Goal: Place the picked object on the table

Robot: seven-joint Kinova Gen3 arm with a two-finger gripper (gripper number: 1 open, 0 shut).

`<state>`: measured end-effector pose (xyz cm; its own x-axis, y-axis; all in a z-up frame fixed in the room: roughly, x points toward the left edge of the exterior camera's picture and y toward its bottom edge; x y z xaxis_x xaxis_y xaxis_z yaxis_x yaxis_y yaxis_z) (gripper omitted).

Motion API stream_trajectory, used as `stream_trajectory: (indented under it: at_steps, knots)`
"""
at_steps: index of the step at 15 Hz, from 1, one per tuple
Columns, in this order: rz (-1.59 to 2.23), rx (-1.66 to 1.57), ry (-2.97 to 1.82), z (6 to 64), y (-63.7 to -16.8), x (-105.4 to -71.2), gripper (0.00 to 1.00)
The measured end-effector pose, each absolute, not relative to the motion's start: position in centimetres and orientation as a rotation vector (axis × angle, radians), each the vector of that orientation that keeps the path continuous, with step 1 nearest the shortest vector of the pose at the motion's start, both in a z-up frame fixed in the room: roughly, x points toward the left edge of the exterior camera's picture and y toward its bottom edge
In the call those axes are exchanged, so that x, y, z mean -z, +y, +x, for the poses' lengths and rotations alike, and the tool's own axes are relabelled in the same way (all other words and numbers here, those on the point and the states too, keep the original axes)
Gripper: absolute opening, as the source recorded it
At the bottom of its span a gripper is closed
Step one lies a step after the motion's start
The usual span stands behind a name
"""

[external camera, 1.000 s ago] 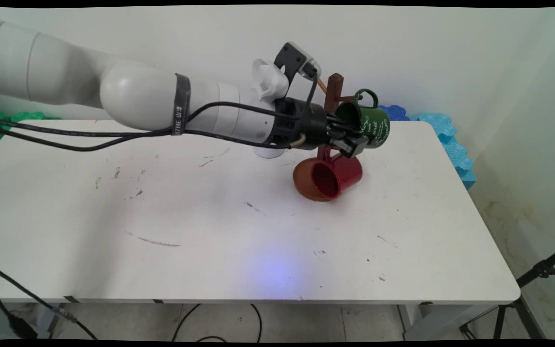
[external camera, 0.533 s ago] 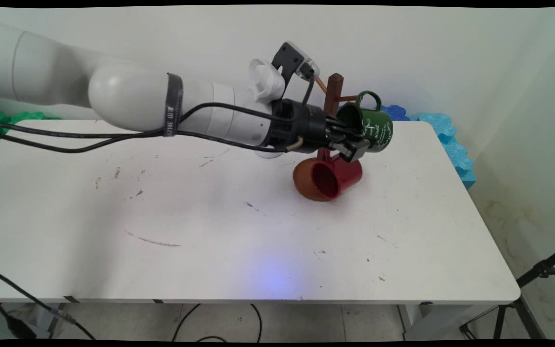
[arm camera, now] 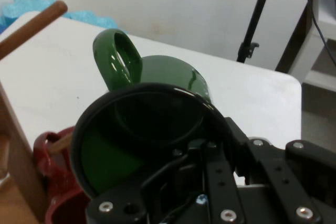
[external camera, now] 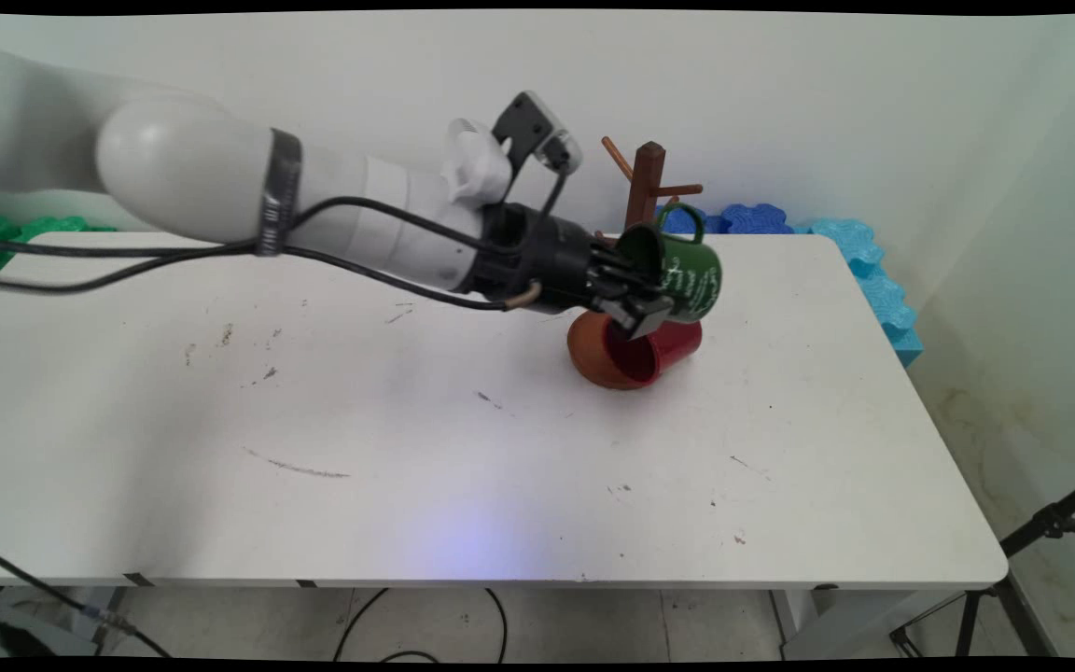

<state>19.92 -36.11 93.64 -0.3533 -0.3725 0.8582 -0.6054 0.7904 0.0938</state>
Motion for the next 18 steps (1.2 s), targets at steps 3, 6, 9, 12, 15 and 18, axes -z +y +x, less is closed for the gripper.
stream_trajectory:
  at_steps: [3,6,9,12,15,18]
  knots:
    - [0.727,-0.286,-2.02,21.2,-35.2,-94.7,0.0]
    - [0.718,-0.277,-2.058,22.4,-34.3,-95.8,0.0]
    - [0.712,-0.27,-2.086,23.3,-33.8,-96.7,0.0]
    - [0.707,-0.264,-2.128,24.9,-33.3,-97.8,0.0]
    - [0.703,-0.26,-2.171,26.4,-33.2,-98.5,0.0]
    - [0.693,-0.245,-2.249,28.5,-33.0,-98.9,0.0]
